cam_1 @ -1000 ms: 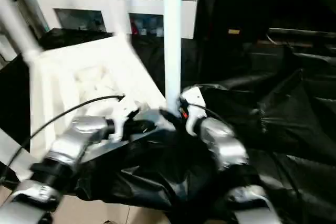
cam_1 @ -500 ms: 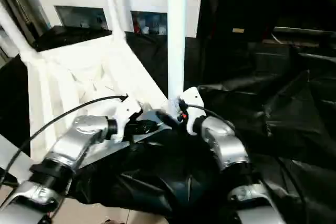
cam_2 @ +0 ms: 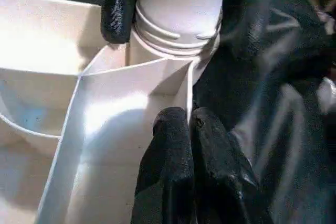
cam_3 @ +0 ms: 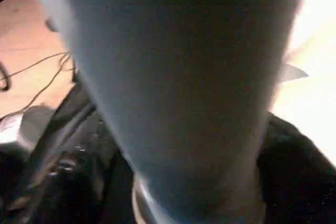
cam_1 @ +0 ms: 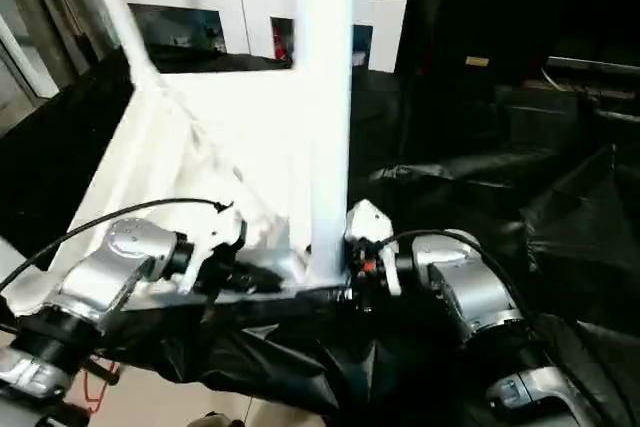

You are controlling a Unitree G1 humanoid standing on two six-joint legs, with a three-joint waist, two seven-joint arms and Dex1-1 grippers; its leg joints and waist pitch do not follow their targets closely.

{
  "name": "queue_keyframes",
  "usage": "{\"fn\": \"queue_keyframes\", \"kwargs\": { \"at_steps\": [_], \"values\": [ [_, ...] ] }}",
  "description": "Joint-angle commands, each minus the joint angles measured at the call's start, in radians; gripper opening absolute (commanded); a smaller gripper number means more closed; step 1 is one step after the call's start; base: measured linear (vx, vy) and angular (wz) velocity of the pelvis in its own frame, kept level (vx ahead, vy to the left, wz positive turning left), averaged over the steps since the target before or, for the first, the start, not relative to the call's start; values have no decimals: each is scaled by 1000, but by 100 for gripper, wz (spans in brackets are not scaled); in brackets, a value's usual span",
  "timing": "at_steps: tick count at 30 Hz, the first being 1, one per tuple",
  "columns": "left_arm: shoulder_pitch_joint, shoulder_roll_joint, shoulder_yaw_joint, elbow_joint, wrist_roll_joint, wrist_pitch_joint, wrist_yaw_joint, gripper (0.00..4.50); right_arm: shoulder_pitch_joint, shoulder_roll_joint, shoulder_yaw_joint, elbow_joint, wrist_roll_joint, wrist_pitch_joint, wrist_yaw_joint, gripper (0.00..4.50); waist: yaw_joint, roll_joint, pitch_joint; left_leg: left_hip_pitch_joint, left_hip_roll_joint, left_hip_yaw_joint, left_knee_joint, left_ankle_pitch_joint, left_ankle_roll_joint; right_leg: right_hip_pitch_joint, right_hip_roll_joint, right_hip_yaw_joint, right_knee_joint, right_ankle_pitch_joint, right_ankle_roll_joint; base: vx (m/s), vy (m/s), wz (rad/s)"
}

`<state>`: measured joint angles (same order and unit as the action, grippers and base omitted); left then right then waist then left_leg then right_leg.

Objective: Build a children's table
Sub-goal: Rotate leg to tighten

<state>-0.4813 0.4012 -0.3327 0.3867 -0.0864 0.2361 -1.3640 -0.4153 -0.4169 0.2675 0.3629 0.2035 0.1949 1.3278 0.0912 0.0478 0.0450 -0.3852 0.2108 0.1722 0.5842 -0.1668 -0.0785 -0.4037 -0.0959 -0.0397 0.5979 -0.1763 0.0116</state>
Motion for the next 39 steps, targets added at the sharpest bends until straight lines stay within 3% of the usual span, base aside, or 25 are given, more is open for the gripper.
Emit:
{"fn": "queue_keyframes", "kwargs": {
  "at_steps": [1,11,15,16,18,22,27,28,30,32,35,39],
  "values": [
    [-6,0,-15,-29,-20,0,-33,0,9,-8,13,-28,17,10,23,339,-3,-7,-64,19,12,9,-70,-245,47,43,-27,20,-59,-163,-253,0,0,0],
    [-3,-11,-8,-27,-26,-4,-12,0,40,1,22,-64,11,19,9,265,-1,-6,-66,19,11,9,-69,-240,46,44,-27,19,-57,-161,-251,0,0,0],
    [-6,-41,20,-5,-17,-16,53,0,38,66,-19,-15,-1,2,-129,259,-6,-5,-62,19,10,8,-73,-278,29,41,-28,20,-64,-216,-239,0,0,0],
    [-14,-69,37,19,-6,-41,116,0,24,112,-46,44,-29,-11,-249,259,-10,-5,-60,20,9,7,-75,-300,18,39,-29,20,-67,-254,-230,0,0,0],
    [-18,-80,44,30,0,-44,144,0,18,129,-55,65,-39,-17,-292,259,-17,-8,-59,20,6,3,-78,-328,-3,41,-32,19,-74,-323,-208,0,0,0],
    [-58,-157,61,91,42,-28,318,0,-26,240,-119,194,-72,1,-577,256,-43,-7,-54,19,1,-3,-82,-366,-22,35,-31,16,-84,-415,-168,0,0,0],
    [-82,-241,69,127,76,-26,477,0,-54,322,-134,247,-95,26,-720,256,-51,-6,-54,20,0,-3,-81,-385,-15,31,-29,15,-91,-440,-155,0,0,0],
    [-85,-260,70,139,82,-31,504,0,-59,339,-128,257,-103,16,-734,256,-53,-5,-52,25,1,-2,-81,-399,-18,25,-29,15,-96,-455,-151,0,0,0],
    [-85,-281,66,145,85,-37,518,0,-66,356,-116,267,-116,-17,-740,256,-52,-5,-53,23,-1,-4,-81,-409,-15,27,-31,14,-98,-477,-141,0,0,0],
    [-81,-289,60,141,86,-44,513,0,-80,369,-130,284,-98,-28,-736,312,-53,-6,-54,20,0,-5,-82,-407,-6,28,-30,14,-99,-472,-136,0,0,0],
    [-77,-286,58,136,83,-54,499,0,-88,371,-151,284,-68,-14,-714,335,-51,-3,-55,19,2,-4,-85,-394,2,28,-29,14,-97,-432,-148,0,0,0],
    [-60,-248,47,106,63,-62,414,0,-78,317,-120,235,-78,-28,-612,363,-50,-4,-59,16,3,-2,-84,-377,8,32,-28,16,-91,-377,-163,0,0,0]
  ]
}}
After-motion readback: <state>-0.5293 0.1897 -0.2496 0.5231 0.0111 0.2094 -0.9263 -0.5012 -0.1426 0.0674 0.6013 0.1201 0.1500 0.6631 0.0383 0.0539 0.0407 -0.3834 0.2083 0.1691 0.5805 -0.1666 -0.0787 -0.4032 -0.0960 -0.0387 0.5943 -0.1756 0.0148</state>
